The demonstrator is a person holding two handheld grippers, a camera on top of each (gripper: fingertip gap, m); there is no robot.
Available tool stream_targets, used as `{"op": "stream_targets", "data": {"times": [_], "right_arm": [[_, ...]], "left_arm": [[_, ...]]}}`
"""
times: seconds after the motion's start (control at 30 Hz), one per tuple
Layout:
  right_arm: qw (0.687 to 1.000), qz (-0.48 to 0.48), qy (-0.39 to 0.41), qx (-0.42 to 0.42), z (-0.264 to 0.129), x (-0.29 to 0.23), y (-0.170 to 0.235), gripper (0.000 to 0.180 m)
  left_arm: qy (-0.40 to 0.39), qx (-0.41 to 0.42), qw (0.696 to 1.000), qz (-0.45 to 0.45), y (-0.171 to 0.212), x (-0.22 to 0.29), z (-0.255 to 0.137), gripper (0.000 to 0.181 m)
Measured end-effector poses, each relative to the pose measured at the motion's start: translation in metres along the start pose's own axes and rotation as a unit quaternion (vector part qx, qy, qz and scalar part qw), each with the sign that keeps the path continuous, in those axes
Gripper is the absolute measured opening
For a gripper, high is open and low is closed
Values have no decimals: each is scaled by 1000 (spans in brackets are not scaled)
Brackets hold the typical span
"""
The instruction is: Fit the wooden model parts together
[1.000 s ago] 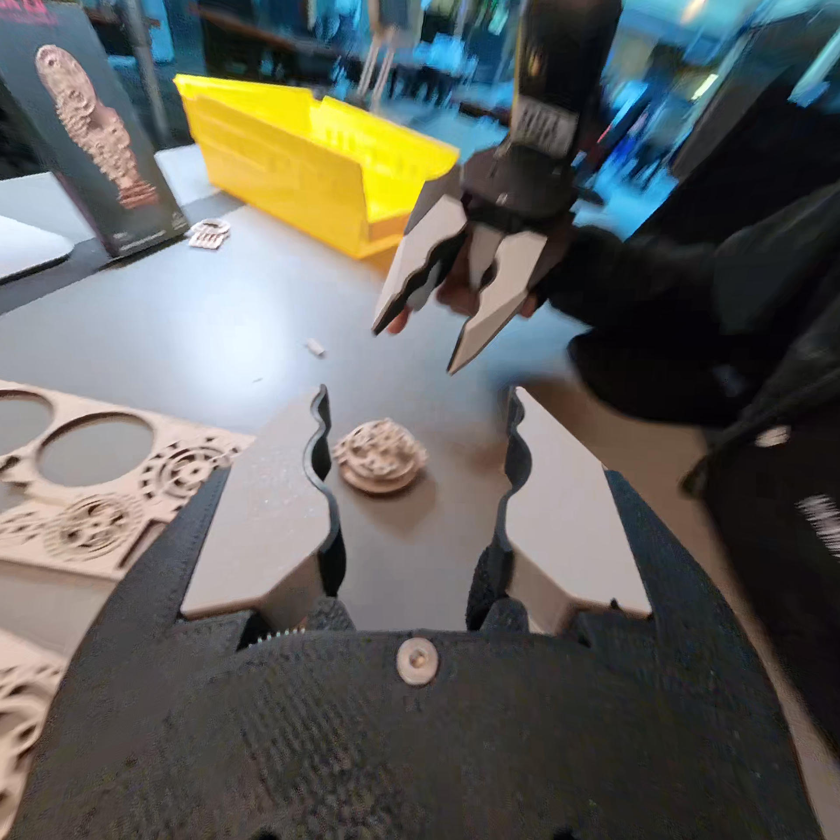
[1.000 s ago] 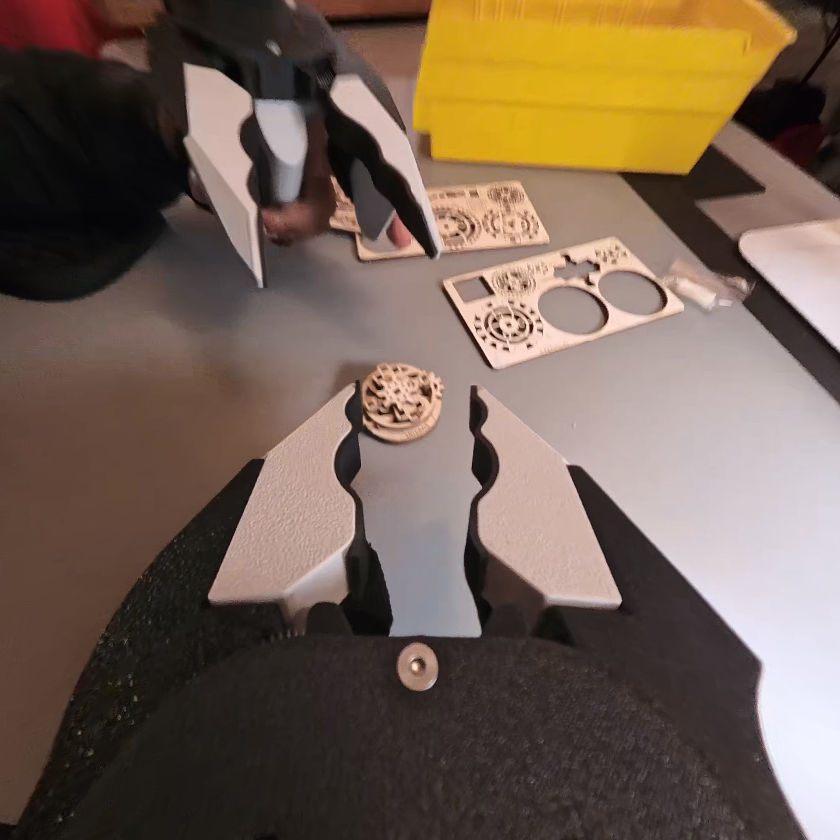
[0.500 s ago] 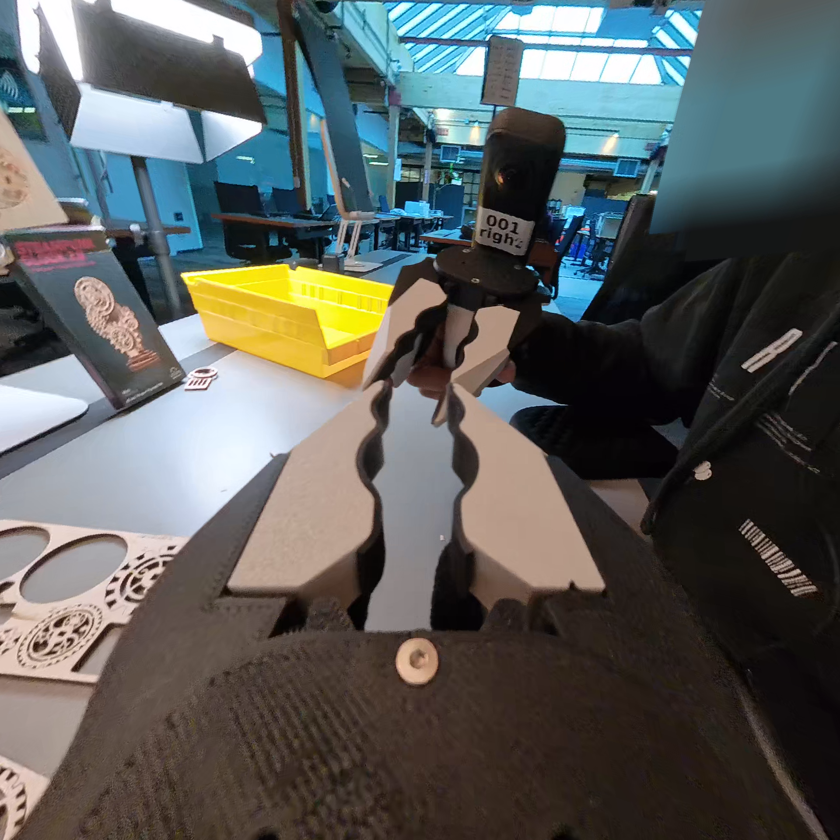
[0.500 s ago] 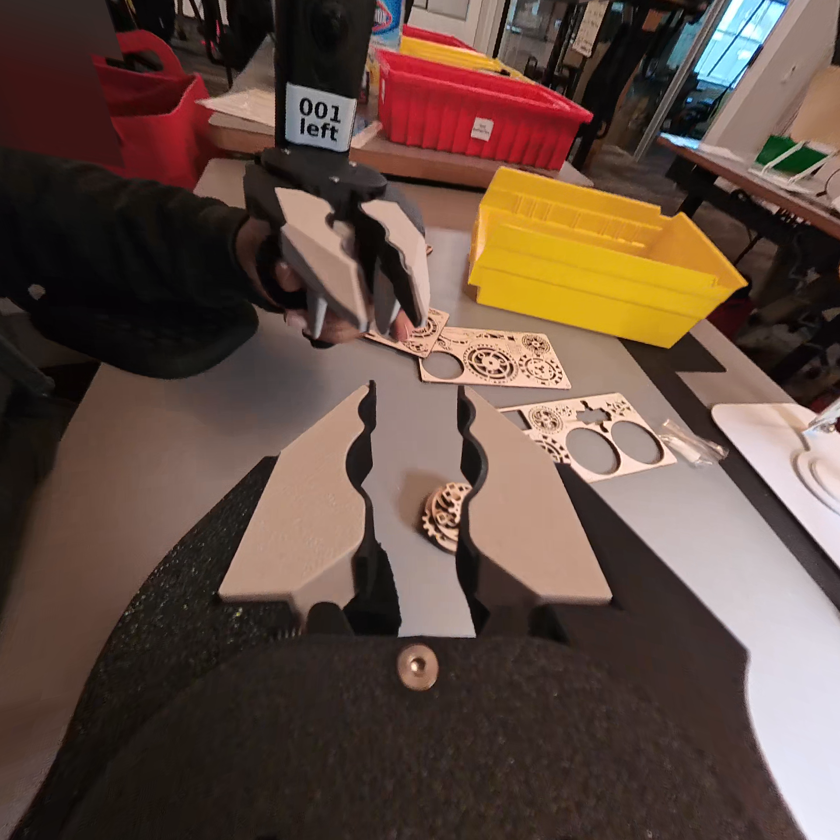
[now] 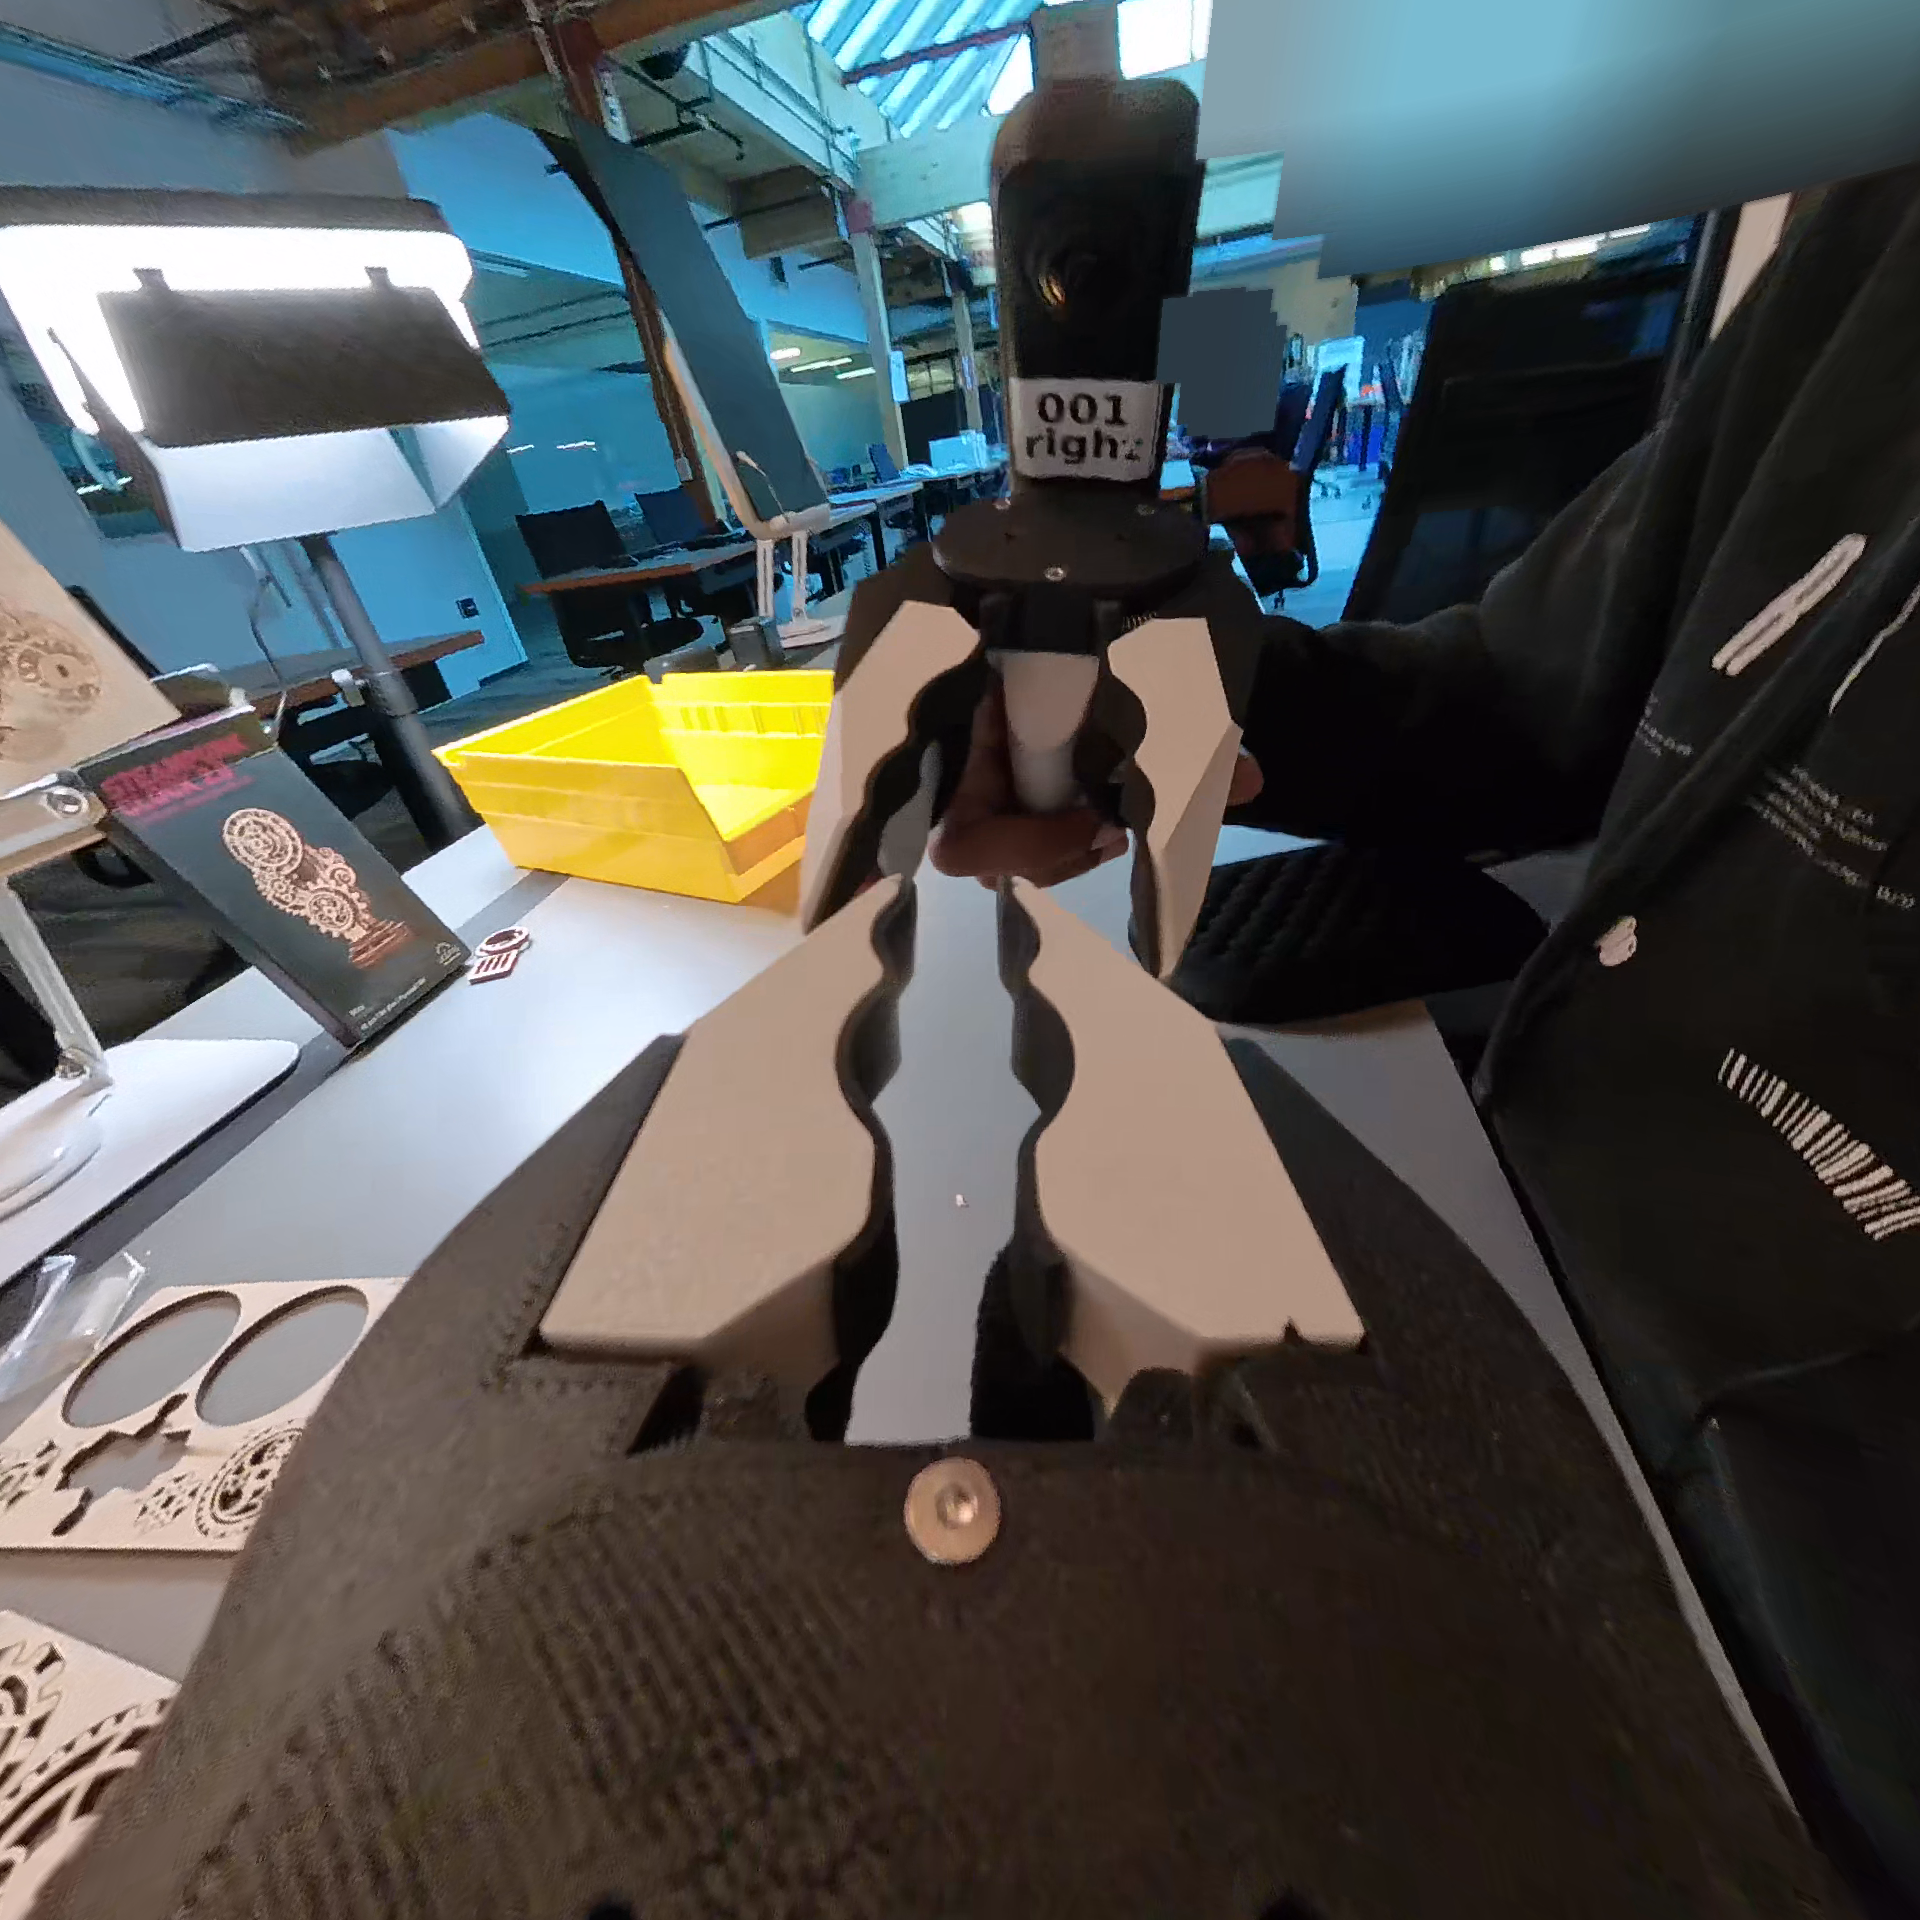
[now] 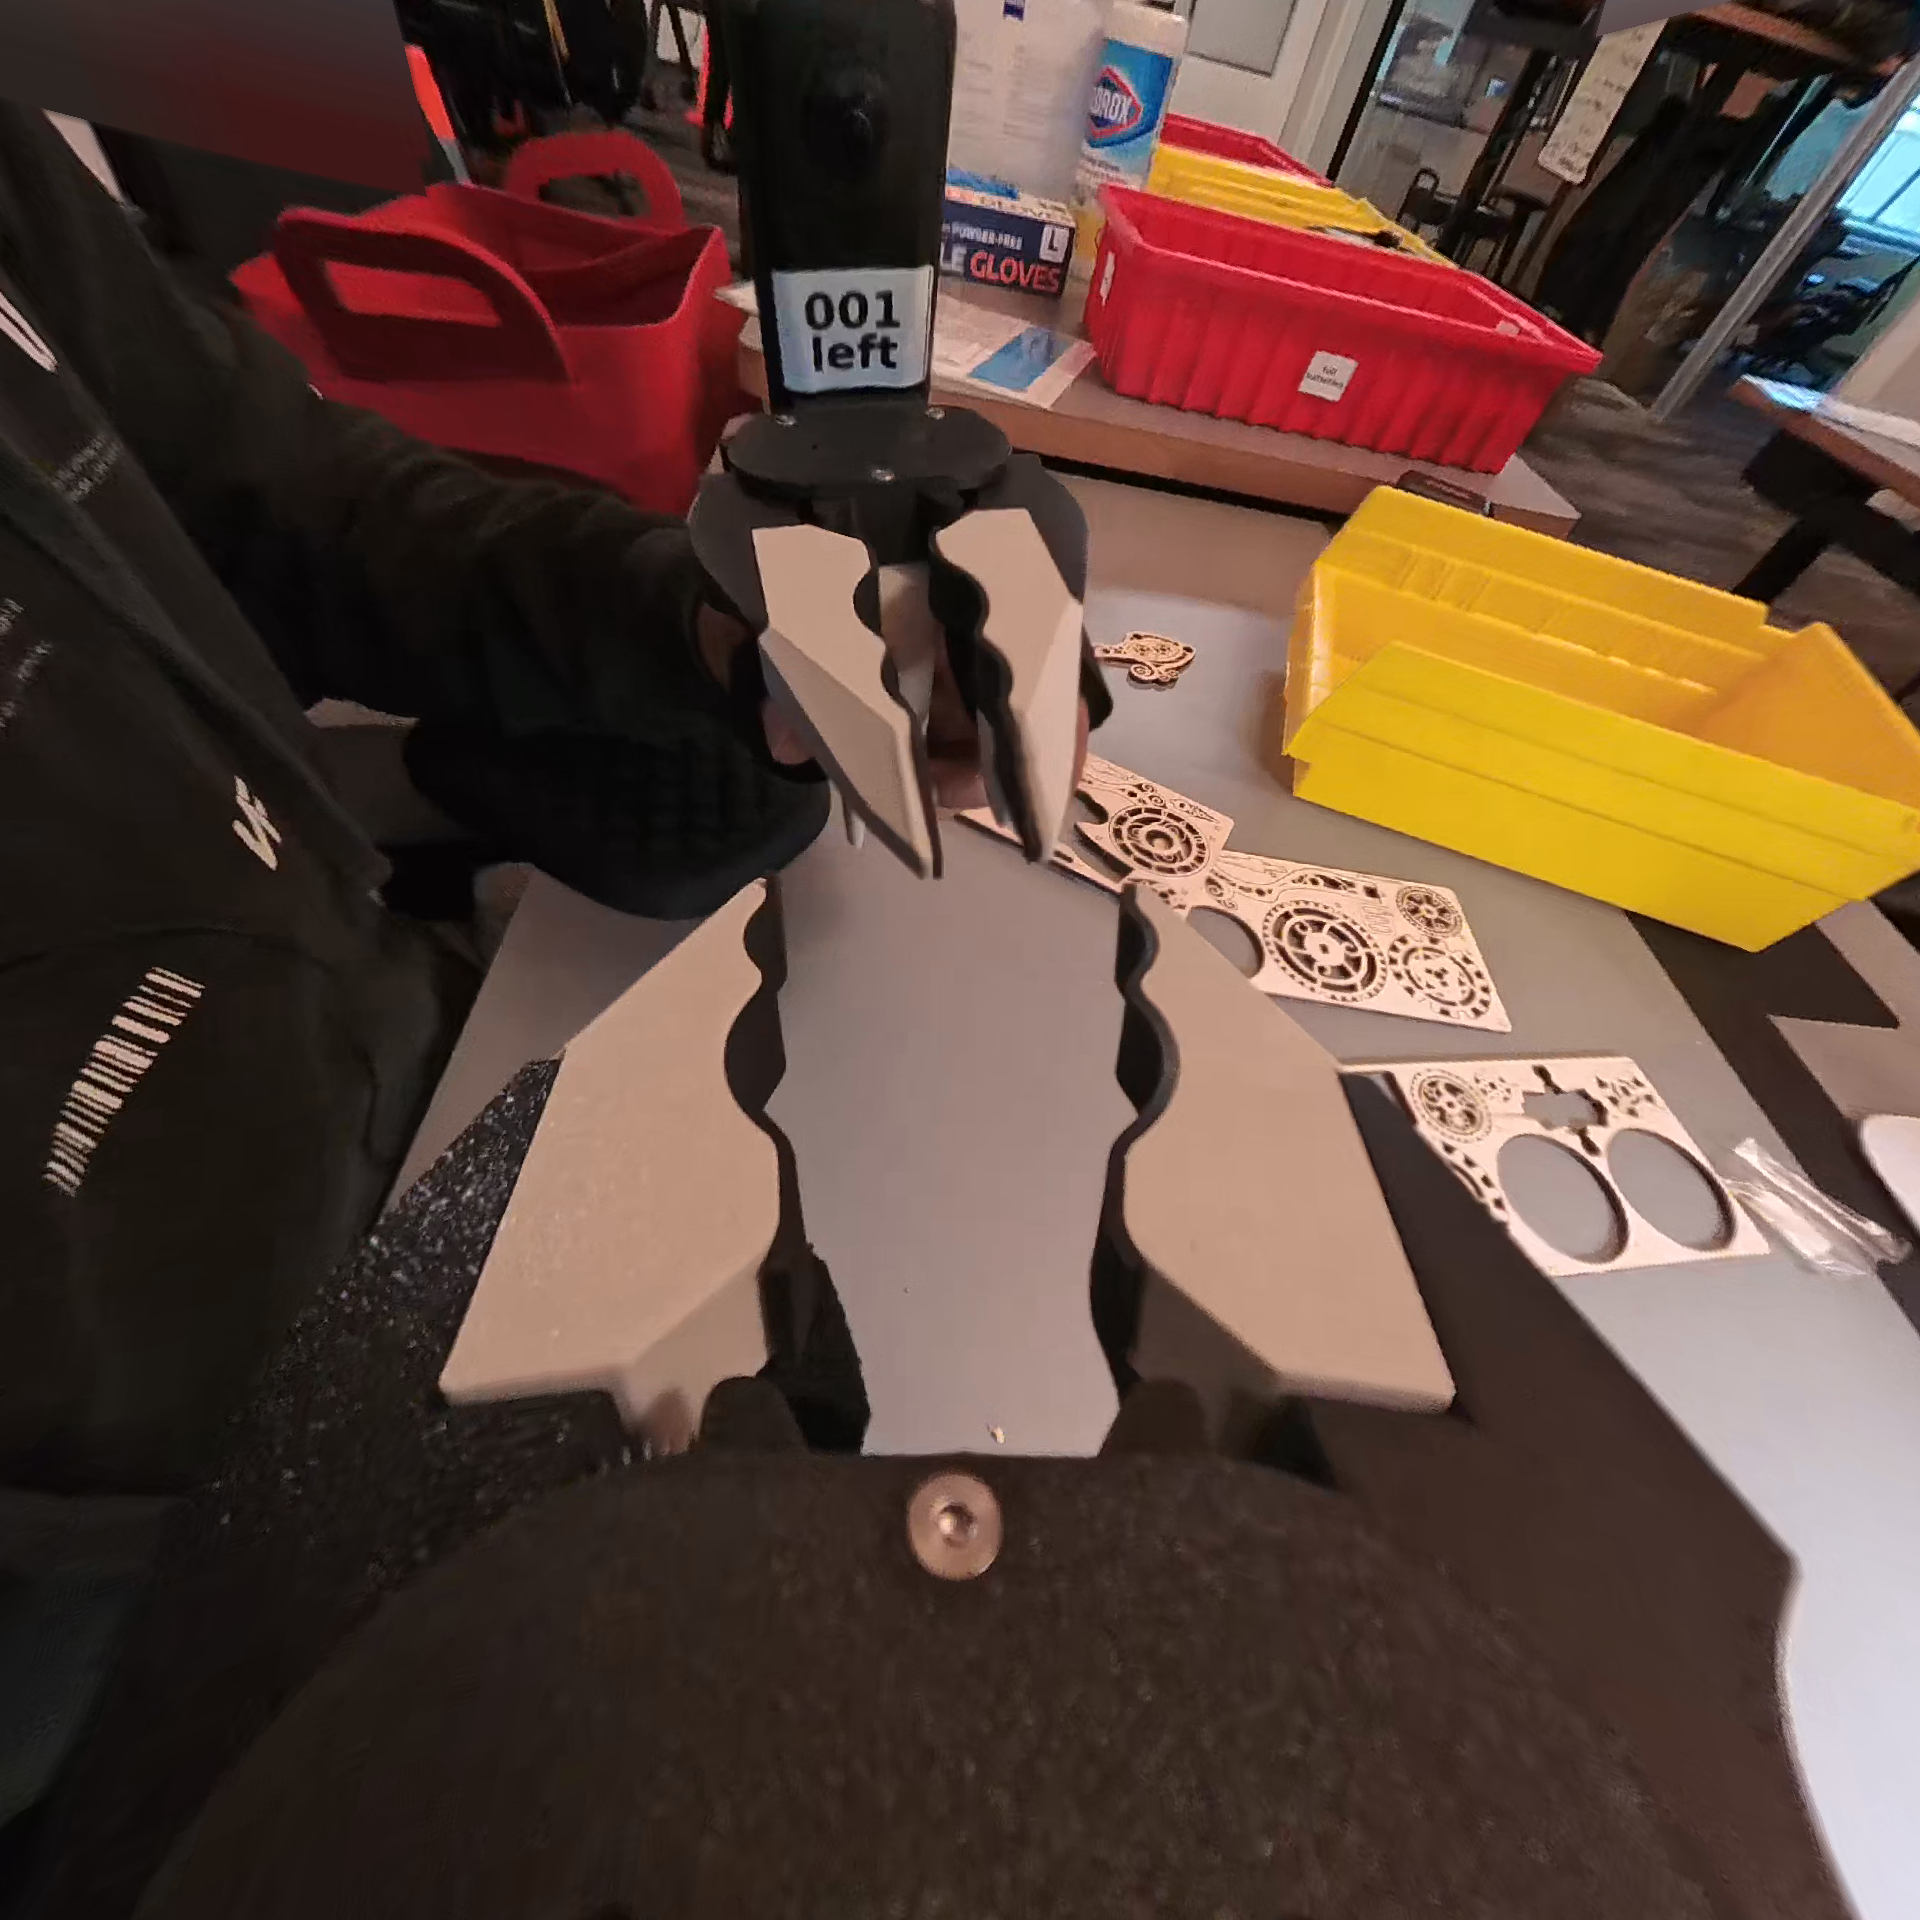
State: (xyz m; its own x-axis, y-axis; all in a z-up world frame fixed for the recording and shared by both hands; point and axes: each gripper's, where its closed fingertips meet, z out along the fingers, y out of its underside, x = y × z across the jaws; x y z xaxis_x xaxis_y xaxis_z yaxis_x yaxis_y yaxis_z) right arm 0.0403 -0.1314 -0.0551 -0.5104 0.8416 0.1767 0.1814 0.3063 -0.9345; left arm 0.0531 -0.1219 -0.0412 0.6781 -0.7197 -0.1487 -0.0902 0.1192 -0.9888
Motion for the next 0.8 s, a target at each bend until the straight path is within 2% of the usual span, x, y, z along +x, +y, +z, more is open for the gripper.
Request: {"op": "stream_targets", "data": {"times": [0.07, 0.1, 0.23, 0.3, 0.47, 0.6, 0.73, 0.8], "right_arm": [[1000, -23, 5, -13, 7, -6, -1, 60], [999, -38, 8, -17, 10, -10, -2, 52], [992, -117, 28, -34, 9, -18, -8, 37], [987, -148, 37, -52, 9, -20, -5, 36], [982, -177, 17, -67, 13, -32, 3, 46], [988, -151, 15, -24, 11, -31, -10, 47], [989, -127, 71, -26, 6, -2, -5, 45], [990, -90, 103, -29, -5, 23, 5, 48]], "left_arm": [[1, -21, 999, 44, 4, 10, 5, 13], [-4, -32, 997, 70, 6, 14, 9, 14], [-43, -39, 989, 137, 4, 16, 12, 0], [-48, -44, 986, 155, 7, 18, 13, 0], [-15, -63, 993, 102, 16, 33, 23, 0], [4, -17, 998, 62, 1, 33, 23, 0], [-45, -35, 998, 37, 5, -2, 19, 0], [-74, -55, 996, -10, 14, -31, 12, 17]]}}
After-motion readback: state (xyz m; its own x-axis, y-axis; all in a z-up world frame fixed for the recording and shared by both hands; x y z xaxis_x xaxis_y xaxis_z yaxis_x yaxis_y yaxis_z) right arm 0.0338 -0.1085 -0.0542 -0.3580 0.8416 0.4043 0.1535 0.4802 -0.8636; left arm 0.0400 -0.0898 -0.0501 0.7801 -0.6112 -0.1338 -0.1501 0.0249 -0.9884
